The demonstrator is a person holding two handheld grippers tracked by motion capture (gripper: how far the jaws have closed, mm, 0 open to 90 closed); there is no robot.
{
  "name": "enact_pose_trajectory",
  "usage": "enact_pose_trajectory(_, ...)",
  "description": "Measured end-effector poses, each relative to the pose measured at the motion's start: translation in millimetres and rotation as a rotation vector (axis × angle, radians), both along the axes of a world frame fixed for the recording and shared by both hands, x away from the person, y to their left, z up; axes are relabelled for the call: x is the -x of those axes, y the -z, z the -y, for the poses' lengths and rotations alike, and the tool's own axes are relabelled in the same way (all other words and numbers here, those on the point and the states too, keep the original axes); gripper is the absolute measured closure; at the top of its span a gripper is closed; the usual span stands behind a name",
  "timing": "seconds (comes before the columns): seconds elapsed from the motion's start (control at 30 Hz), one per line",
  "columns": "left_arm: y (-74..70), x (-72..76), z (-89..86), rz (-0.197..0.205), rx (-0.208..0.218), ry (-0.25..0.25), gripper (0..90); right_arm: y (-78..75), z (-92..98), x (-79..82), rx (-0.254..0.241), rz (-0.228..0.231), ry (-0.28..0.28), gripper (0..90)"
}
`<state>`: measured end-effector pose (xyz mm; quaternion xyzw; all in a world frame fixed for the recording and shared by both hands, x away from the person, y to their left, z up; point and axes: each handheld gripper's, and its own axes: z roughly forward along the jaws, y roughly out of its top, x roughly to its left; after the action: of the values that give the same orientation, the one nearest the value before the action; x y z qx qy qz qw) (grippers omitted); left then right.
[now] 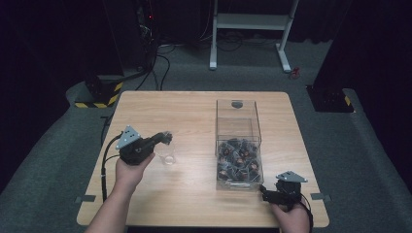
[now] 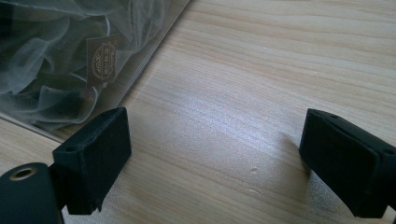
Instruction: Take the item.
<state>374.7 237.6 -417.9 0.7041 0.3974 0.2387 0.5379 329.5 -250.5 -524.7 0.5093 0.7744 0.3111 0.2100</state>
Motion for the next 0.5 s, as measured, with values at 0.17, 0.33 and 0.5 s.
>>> enact_pose_trajectory(0.17,4.5,-2.6,-3.3,-0.016,-0.006,-0.014,90.0,0.0,0.0,0.0,0.000,0.000,0.000,8.8)
enact_pose_trajectory(0.33,8.6,-2.9,-4.5,-0.024,-0.010,-0.018,90.0,0.0,0.0,0.0,0.000,0.000,0.000,8.8)
enact_pose_trajectory(0.5,12.5,0.9,-4.5,-0.036,-0.021,-0.011,90.0,0.0,0.0,0.0,0.000,0.000,0.000,8.8)
